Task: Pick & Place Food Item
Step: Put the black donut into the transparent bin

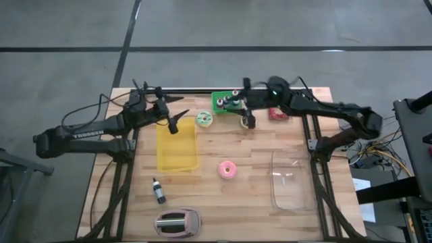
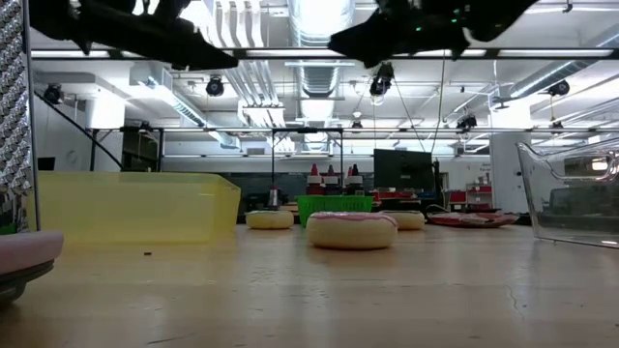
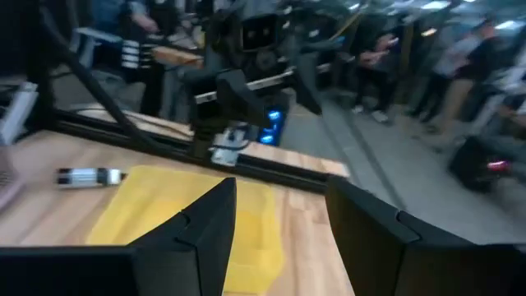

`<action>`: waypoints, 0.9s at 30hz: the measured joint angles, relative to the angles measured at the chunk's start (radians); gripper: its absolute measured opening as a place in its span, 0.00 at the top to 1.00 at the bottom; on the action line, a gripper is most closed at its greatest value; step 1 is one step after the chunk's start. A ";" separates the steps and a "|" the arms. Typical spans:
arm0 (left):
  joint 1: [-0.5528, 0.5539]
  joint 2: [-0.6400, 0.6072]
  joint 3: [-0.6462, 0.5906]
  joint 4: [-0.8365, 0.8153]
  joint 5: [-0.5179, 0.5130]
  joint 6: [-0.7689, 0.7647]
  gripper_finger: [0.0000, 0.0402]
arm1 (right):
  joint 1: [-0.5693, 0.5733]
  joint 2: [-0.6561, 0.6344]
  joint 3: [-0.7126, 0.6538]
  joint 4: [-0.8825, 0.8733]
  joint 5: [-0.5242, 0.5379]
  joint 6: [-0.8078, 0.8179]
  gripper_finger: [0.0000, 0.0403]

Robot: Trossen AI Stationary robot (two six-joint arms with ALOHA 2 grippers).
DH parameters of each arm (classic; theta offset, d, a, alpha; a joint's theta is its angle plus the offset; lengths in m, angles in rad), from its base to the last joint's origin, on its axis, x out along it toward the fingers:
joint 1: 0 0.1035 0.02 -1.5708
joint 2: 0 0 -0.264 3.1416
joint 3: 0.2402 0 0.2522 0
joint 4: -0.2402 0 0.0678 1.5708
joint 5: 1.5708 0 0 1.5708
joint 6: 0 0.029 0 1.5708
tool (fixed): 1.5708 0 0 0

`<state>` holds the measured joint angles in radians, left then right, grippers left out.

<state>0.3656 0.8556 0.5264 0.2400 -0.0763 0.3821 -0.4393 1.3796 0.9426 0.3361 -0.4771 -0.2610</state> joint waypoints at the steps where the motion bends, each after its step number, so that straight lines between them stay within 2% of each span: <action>1: 0.000 -0.019 -0.028 0.031 0.003 -0.002 0.36 | 0.016 -0.033 -0.039 0.018 0.042 -0.001 0.54; 5: 0.000 -0.108 -0.135 0.143 0.016 -0.024 0.36 | 0.087 -0.128 -0.163 0.072 0.174 -0.005 0.54; 11: 0.000 -0.232 -0.181 0.097 0.094 -0.081 0.36 | 0.148 -0.162 -0.291 0.172 0.214 -0.007 0.55; 17: 0.000 -0.312 -0.190 0.004 0.142 -0.110 0.36 | 0.154 -0.092 -0.346 0.280 0.216 0.013 0.57; 27: 0.001 -0.329 -0.194 -0.096 0.144 -0.105 0.36 | 0.133 0.028 -0.348 0.474 0.241 -0.014 0.61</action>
<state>0.3664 0.5270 0.3321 0.1445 0.0673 0.2768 -0.3058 1.4079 0.5949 0.8104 -0.2358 -0.2750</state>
